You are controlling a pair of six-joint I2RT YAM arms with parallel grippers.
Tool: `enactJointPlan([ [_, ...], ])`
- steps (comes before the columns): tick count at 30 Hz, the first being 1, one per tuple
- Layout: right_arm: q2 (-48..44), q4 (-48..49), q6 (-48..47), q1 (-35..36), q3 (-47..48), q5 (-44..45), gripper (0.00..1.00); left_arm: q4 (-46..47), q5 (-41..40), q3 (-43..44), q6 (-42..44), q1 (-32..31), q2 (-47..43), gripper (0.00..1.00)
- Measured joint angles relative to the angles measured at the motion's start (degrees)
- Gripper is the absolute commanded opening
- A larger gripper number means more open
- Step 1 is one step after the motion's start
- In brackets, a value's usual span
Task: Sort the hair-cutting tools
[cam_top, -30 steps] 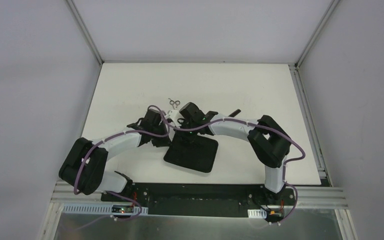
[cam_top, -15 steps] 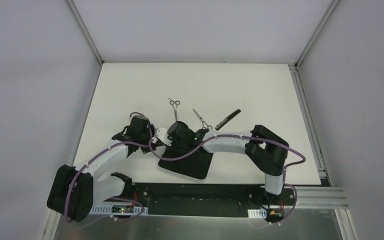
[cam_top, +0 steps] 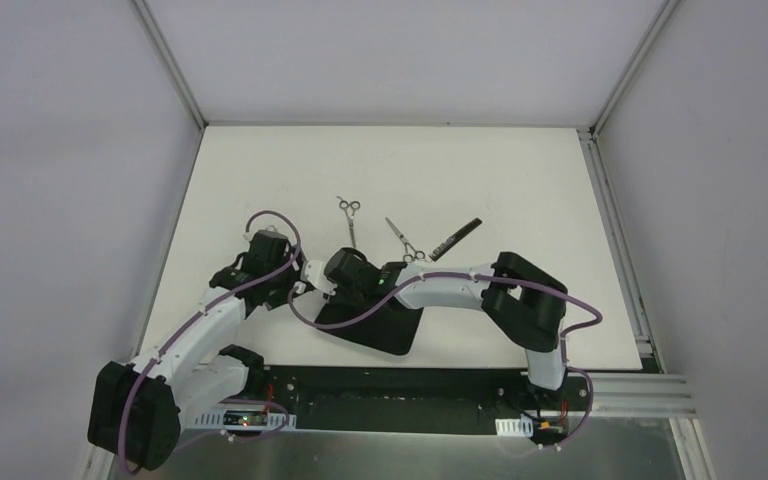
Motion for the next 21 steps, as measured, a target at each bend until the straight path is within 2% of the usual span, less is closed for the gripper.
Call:
enactJointPlan([
  [4, -0.3, -0.7, 2.0, 0.0, 1.2, 0.5, 0.46, -3.5, -3.8, 2.7, 1.6, 0.1, -0.4, 0.90],
  [7, -1.6, -2.2, 4.5, -0.1, 2.2, 0.9, 0.53, -5.4, -5.5, 5.2, 2.6, 0.1, -0.8, 0.93],
  [9, -2.9, -3.1, 6.8, -0.3, 2.5, 1.4, 0.59, -6.3, -5.8, 6.8, 3.6, 0.1, -1.5, 0.98],
  [13, -7.3, -6.1, 12.1, -2.7, 2.5, 3.6, 0.62, -7.9, -6.1, 8.6, 4.4, 0.1, -3.9, 0.99],
  [16, -11.3, -7.6, 17.1, -5.6, 2.4, 6.2, 0.68, -9.5, -6.5, 8.6, 4.7, 0.1, -6.4, 0.99],
  [18, -14.9, -8.0, 21.4, -8.1, 1.7, 9.4, 0.76, -10.7, -6.6, 8.6, 4.6, 0.1, -8.4, 0.99],
  [21, -20.0, -9.0, 28.0, -11.7, 0.7, 14.5, 0.92, -11.6, -5.0, 8.6, 3.8, 0.1, -9.4, 0.99],
])
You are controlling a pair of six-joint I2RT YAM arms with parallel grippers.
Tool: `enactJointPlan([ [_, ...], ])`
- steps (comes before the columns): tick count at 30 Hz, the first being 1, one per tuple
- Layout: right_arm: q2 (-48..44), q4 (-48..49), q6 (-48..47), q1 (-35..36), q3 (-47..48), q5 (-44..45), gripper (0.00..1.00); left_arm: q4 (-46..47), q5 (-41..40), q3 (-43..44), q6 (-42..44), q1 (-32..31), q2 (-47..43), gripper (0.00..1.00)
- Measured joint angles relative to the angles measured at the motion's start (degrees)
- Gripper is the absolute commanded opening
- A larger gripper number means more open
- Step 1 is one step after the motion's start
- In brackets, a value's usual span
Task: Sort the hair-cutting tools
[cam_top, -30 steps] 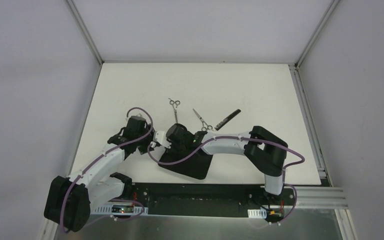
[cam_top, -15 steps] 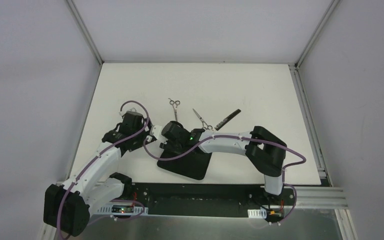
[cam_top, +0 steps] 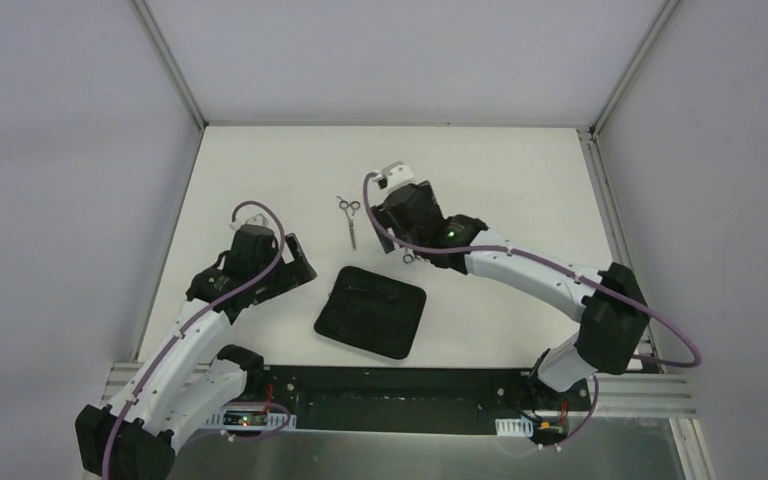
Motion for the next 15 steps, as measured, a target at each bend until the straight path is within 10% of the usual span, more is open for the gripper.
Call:
enactJointPlan([
  [15, -3.8, -13.0, 24.4, -18.1, -0.9, -0.6, 0.99, -6.3, 1.9, 0.5, -21.6, -20.2, 13.2, 0.92],
])
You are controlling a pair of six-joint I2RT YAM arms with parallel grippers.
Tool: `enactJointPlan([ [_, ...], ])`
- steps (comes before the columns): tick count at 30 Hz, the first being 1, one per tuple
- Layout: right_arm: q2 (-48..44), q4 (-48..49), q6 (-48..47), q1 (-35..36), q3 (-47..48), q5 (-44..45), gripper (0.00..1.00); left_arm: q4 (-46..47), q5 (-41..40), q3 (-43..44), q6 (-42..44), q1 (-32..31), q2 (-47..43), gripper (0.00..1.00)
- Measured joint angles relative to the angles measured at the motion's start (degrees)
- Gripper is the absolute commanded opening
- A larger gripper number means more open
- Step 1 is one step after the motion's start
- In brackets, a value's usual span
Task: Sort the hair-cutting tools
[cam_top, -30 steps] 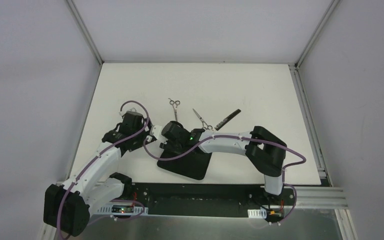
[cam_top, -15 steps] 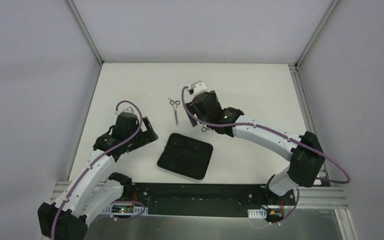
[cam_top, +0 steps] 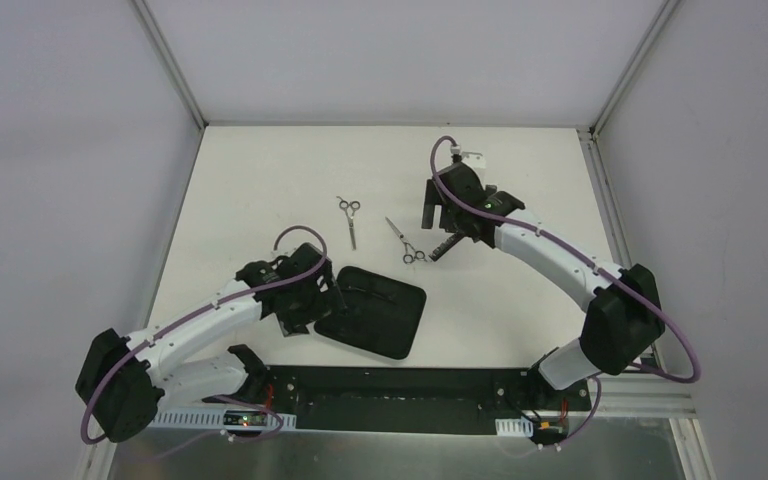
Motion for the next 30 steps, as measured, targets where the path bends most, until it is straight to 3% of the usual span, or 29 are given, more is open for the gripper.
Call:
enactJointPlan([
  [2, 0.0, -0.2, 1.9, -0.1, -0.9, -0.4, 0.99, -1.6, -0.9, 0.0, -4.0, -2.6, 1.3, 0.88],
  [8, 2.0, -0.3, 4.5, -0.1, -3.3, -4.2, 0.94, -3.1, -3.7, -0.8, -11.6, -5.1, 4.6, 0.50],
  [12, 6.9, -2.3, 4.4, -0.1, -1.0, -7.7, 0.86, -3.3, -6.8, -0.9, -11.5, -5.0, 6.7, 0.26],
  [14, 9.8, -3.5, 4.2, -0.1, 1.3, -9.5, 0.83, -3.1, -7.9, -0.9, -9.7, -4.3, 7.6, 0.18],
  [22, 21.1, -6.6, 2.8, -0.1, 11.8, -16.5, 0.72, 1.7, -6.0, -0.4, 5.9, 7.3, 12.4, 0.17],
  [30, 32.3, -8.8, 1.5, -0.1, 22.1, -19.6, 0.62, 3.8, -4.0, 3.3, 17.3, 10.6, 19.6, 0.16],
])
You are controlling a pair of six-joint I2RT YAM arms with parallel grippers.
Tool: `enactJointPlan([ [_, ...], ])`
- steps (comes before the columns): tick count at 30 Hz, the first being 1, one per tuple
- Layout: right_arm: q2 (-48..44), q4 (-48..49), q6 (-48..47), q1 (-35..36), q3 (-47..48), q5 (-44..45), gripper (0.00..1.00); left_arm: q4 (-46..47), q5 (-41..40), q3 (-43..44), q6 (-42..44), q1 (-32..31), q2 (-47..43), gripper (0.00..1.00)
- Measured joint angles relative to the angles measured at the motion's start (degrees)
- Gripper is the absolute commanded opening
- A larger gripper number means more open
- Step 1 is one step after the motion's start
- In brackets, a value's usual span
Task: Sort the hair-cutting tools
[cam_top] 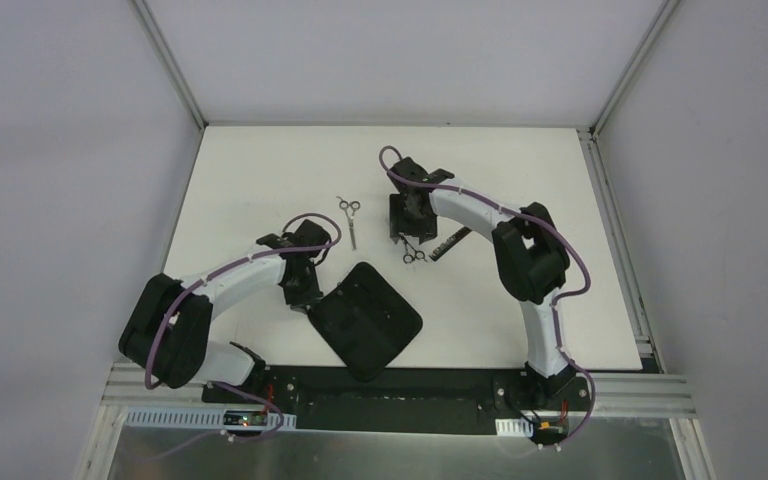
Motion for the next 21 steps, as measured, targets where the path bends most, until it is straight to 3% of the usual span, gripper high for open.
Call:
enactJointPlan([
  [8, 3.3, -1.8, -1.7, 0.0, 1.4, 0.3, 0.55, -0.1, 2.4, 2.4, 4.6, 2.2, 3.8, 0.09],
  [12, 3.8, -2.8, -3.3, 0.1, 2.0, 0.8, 0.37, -0.7, 3.6, 3.3, 5.2, 3.3, 5.2, 0.04],
  [16, 4.1, -3.4, -4.8, 0.1, 2.4, 1.6, 0.13, -0.9, 3.9, 3.5, 5.0, 3.6, 5.5, 0.00],
  [21, 4.1, -3.7, -6.6, 0.2, 3.0, 2.0, 0.00, -1.2, 4.3, 3.5, 3.1, 4.5, 5.5, 0.00],
])
